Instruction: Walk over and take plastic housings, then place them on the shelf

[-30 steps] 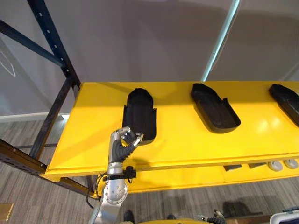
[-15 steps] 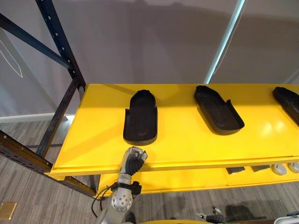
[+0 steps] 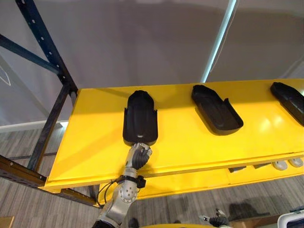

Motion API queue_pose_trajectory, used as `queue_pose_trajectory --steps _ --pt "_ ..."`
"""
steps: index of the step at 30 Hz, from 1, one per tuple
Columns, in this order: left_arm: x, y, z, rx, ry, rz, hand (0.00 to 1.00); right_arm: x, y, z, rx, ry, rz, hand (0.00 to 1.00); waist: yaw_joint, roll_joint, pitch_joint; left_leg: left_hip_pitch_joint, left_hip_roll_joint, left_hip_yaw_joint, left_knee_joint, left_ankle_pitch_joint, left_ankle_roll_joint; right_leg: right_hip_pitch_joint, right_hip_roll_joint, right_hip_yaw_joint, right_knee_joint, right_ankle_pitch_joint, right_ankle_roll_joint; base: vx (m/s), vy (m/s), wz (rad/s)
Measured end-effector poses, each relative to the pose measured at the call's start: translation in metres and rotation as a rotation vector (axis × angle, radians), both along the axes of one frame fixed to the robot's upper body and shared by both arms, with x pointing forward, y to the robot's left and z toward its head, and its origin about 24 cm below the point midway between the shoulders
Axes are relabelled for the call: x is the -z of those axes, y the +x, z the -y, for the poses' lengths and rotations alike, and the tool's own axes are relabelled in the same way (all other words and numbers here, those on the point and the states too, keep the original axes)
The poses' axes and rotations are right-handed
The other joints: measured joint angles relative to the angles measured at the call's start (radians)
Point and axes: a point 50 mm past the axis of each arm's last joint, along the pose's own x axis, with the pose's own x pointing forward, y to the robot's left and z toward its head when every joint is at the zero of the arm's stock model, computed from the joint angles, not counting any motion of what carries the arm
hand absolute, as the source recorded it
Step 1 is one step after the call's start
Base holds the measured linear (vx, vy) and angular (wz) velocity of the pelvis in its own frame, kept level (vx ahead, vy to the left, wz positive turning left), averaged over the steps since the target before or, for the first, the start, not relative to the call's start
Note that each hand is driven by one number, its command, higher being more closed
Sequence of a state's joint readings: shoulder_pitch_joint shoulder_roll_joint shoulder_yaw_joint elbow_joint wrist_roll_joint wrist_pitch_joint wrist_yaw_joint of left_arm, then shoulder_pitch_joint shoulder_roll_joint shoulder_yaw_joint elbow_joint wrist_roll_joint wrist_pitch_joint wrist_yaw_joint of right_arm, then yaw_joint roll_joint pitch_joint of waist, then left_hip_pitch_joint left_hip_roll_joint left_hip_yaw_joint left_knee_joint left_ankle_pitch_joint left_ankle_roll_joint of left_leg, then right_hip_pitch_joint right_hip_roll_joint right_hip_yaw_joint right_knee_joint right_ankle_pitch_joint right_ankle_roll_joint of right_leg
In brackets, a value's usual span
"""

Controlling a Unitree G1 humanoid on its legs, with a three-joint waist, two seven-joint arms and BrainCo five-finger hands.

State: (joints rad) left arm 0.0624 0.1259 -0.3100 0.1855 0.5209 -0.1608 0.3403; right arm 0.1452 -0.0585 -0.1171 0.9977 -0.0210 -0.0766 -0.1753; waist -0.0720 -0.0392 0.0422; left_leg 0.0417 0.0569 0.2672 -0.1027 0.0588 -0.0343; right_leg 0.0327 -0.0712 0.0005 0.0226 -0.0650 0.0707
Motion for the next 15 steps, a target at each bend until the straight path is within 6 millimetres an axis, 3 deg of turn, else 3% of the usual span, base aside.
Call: queue_pose_trajectory --steps 15 --pt "0.001 0.013 -0.007 -0.077 -0.045 -0.022 1.0 0.0 0.002 0.0 0.015 0.002 -0.006 0.0 -0.023 0.0 0.0 0.006 0.0 0.024 -0.001 -0.002 -0.002 -0.001 -0.001 0.018 -0.01 0.005 0.001 -0.02 0.002 -0.04"
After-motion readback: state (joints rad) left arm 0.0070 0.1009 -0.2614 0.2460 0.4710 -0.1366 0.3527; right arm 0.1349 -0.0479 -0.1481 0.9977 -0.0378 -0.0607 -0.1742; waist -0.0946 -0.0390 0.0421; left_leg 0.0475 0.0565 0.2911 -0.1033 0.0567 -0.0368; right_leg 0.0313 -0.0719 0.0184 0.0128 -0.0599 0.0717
